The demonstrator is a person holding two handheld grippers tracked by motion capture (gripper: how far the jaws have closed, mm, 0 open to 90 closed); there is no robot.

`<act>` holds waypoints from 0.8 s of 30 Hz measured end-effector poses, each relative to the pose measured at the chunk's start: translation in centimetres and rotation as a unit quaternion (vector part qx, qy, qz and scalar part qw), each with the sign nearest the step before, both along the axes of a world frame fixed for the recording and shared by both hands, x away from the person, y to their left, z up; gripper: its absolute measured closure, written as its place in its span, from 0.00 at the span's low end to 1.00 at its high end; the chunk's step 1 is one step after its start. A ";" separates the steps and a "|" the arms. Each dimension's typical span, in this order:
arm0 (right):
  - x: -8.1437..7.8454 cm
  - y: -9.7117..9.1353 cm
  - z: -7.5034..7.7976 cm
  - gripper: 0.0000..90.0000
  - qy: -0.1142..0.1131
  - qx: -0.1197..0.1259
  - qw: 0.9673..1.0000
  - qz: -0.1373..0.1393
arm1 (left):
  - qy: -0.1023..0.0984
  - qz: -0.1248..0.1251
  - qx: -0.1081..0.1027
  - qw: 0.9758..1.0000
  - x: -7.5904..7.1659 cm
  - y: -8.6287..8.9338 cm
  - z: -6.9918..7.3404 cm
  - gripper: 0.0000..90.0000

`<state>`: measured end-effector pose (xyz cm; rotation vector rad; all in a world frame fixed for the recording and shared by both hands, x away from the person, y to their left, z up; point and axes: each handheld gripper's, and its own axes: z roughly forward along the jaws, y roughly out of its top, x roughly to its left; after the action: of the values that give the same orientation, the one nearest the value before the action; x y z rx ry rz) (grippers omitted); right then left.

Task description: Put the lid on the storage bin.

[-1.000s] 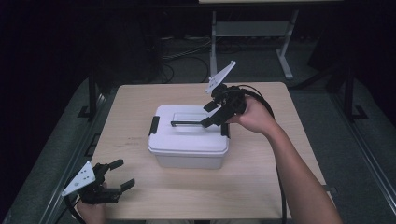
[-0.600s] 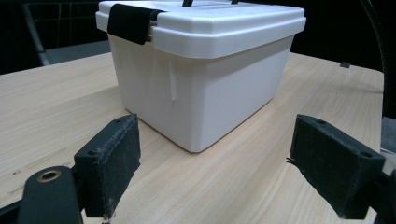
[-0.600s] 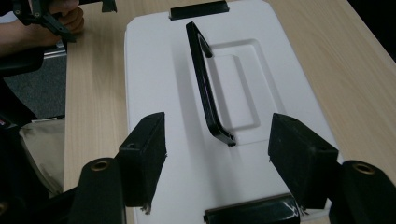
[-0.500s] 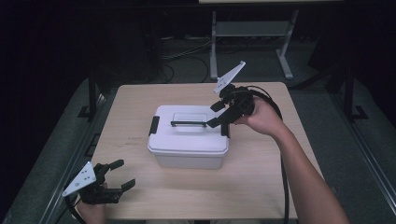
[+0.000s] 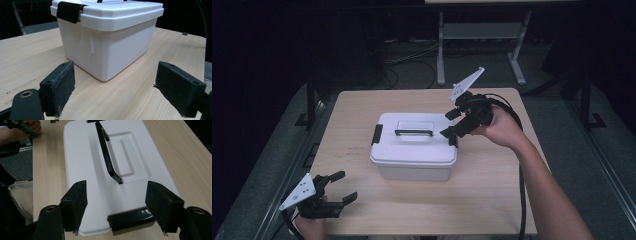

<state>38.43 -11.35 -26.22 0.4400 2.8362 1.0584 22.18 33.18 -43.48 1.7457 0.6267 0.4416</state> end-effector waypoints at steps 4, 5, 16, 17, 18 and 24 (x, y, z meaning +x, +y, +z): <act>-0.2 -0.6 -0.1 0.36 0.001 0.000 1.000 -0.004 | 0.000 0.000 0.000 1.000 0.0 0.0 0.0 0.17; -0.3 -0.8 -0.2 0.36 0.003 0.000 1.000 -0.007 | 0.000 0.001 0.000 1.000 0.0 0.0 0.0 0.17; -0.7 -2.1 -0.5 0.36 0.005 -0.001 1.000 -0.018 | 0.000 0.001 0.001 1.000 0.0 0.0 0.0 0.17; -0.7 -2.2 -0.6 0.36 0.005 -0.001 1.000 -0.020 | 0.000 0.001 0.001 1.000 0.0 0.0 0.0 0.17; -0.8 -2.3 -0.6 0.36 0.006 0.000 1.000 -0.021 | 0.000 0.001 0.000 1.000 0.0 0.0 0.0 0.17; -1.0 -3.1 -0.7 0.36 0.006 0.003 1.000 -0.027 | 0.000 0.000 0.001 1.000 0.0 0.0 0.0 0.17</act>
<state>37.38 -14.46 -26.92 0.5213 2.8164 1.0571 22.17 33.22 -43.48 1.7475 0.6266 0.4435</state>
